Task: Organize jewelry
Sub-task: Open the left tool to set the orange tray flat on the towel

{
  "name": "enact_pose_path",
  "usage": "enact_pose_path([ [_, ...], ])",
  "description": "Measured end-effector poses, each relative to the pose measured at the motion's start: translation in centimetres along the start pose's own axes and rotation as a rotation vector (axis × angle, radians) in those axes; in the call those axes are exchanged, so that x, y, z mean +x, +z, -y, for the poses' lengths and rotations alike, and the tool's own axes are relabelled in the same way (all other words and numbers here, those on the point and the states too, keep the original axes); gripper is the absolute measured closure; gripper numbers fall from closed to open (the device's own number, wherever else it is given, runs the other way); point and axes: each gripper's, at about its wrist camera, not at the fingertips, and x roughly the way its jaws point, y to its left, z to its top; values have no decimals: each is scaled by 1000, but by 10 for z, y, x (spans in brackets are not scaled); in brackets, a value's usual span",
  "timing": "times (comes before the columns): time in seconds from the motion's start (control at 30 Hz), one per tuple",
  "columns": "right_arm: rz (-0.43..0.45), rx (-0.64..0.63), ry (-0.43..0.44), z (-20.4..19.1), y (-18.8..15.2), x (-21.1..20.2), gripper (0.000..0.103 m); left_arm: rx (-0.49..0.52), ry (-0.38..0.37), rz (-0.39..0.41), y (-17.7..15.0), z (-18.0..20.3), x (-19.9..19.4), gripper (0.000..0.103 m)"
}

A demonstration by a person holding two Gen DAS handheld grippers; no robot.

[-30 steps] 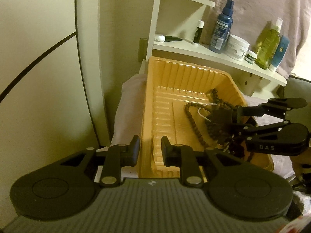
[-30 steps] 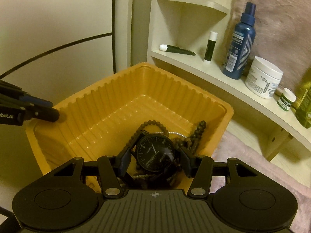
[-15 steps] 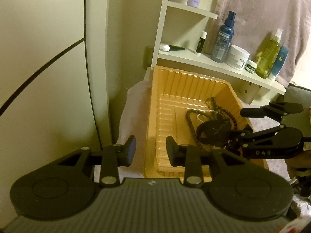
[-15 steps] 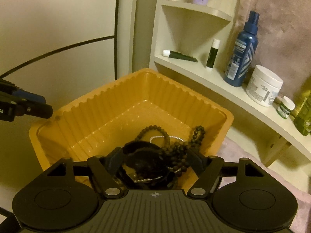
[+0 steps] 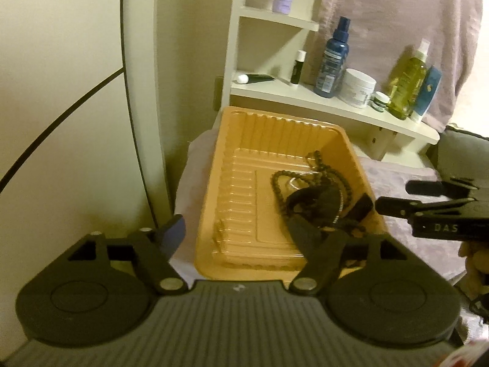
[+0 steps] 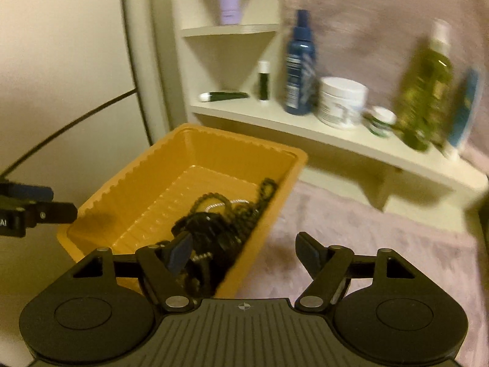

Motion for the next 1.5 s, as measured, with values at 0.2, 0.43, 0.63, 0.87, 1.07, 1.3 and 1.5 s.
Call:
enact_pose_path([
  [0.2,-11,145,-3,19,-9,-32,23,30,7,21,0,19,-11,6],
  [0.43,-54,221,-6,33,-24,-65,20,30,9,42,-4,39,-20,0],
  [0.63,-79,262,-57,46,-45,-93,20,40,-6,22,-12,54,-26,0],
  [0.87,-97,286,-68,48,-62,-113,20,60,1,-16,-27,72,-32,0],
  [1.07,-116,307,-61,43,-75,-119,20,89,-5,-40,-41,86,-36,0],
  [1.3,-156,326,-57,33,-95,-122,20,114,0,-71,-62,104,-41,0],
  [1.5,-160,353,-88,36,-105,-130,20,130,6,-103,-77,117,-38,0],
])
